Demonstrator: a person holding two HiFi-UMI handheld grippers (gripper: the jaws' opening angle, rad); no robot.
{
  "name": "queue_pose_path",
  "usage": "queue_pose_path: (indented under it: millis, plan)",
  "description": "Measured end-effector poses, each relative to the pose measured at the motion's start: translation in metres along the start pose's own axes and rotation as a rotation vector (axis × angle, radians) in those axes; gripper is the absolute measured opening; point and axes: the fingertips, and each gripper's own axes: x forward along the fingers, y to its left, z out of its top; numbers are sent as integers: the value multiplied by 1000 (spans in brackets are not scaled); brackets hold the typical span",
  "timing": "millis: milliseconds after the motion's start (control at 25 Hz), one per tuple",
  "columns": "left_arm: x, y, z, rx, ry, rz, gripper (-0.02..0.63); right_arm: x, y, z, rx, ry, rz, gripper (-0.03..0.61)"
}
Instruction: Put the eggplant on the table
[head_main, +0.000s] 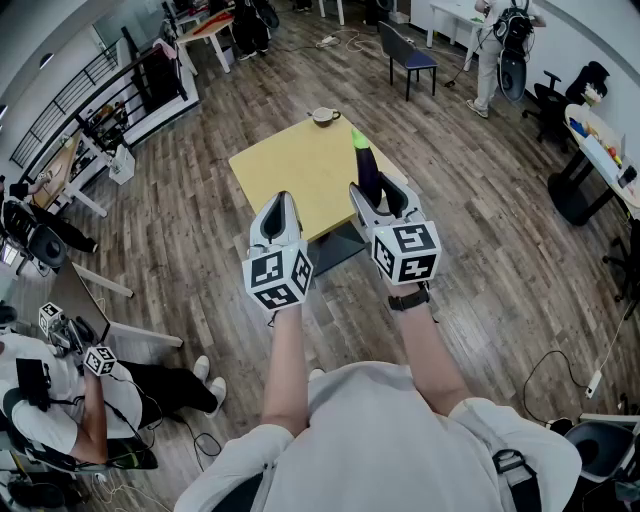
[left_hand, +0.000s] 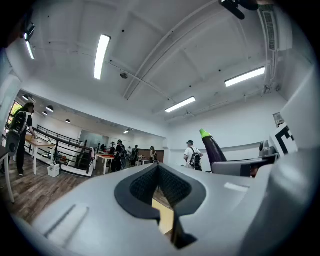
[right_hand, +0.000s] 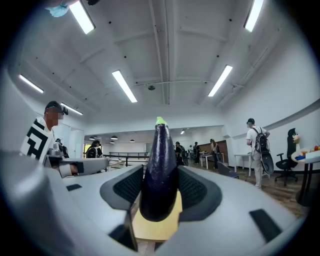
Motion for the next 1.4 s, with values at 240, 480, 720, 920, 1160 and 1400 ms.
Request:
queue_pose_path:
  millis: [240,480,720,920,1160,1400]
  plan:
    - [-4,-38,-18,17,21,-18,9,-13,-37,-15,80,-6,-39,210]
    - [2,-27,-36,12,61,25,9,4,-34,-47,125,48,2,210]
    - [66,14,-59,-5,62,14,9,65,-41,-60,95,40,8,210]
    - [146,70,-39,-1,28,20,9,159,-39,-36,126,-3,35,210]
    - [223,143,4,109,-54,-38,9,265,-4,-7,52,-43,29,210]
    - [279,216,-18,161,-19,46,8,343,-11,-33,-79,47,-57,210]
